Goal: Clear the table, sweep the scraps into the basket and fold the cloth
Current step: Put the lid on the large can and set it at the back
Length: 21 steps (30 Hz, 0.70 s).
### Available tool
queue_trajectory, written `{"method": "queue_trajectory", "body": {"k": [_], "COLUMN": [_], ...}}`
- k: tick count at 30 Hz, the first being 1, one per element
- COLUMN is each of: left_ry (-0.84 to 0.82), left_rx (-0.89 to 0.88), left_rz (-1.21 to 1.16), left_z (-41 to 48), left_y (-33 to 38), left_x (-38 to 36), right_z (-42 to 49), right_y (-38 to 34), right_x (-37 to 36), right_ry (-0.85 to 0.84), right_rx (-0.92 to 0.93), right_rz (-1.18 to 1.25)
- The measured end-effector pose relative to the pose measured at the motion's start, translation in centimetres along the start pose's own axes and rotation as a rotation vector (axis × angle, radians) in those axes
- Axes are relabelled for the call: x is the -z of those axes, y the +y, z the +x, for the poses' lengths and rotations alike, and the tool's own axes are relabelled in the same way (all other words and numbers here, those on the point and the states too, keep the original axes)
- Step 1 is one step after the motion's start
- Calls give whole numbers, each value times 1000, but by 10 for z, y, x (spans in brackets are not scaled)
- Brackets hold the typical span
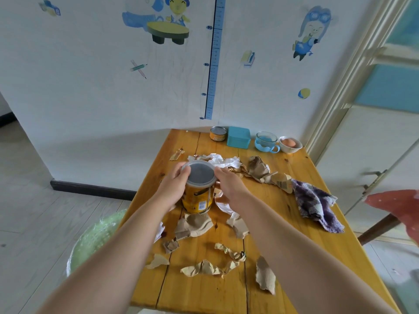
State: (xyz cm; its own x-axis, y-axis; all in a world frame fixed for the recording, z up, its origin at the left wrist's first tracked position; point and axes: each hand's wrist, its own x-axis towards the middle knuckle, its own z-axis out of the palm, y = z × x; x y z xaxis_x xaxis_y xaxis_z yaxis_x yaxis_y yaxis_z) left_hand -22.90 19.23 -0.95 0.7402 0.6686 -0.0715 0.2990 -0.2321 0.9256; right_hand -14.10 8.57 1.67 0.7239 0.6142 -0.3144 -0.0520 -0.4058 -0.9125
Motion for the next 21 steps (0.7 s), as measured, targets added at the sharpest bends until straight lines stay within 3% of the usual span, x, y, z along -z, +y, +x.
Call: {"method": "queue_trajectory", "body": {"k": [4, 6, 12, 16, 21], "left_ry": [95, 185, -80, -47, 12], "left_rx": [166, 154, -8, -142, -228], "left_rz": [-180, -214, 219, 239, 84], "left_z": [-6, -12, -15, -15, 11], "left_y": [-4, -6, -14, -8, 22], "left_x": [8, 15, 18, 18, 35], "right_z": [4, 6, 11, 17, 35], "right_y": [10, 18, 29, 26, -12], "right_x": [14, 21, 10, 3, 19], "right_ry": [60, 74, -132, -33, -14], "right_rx": [49, 117, 293, 351, 421], "right_rz": [127, 5, -485, -414, -184]}}
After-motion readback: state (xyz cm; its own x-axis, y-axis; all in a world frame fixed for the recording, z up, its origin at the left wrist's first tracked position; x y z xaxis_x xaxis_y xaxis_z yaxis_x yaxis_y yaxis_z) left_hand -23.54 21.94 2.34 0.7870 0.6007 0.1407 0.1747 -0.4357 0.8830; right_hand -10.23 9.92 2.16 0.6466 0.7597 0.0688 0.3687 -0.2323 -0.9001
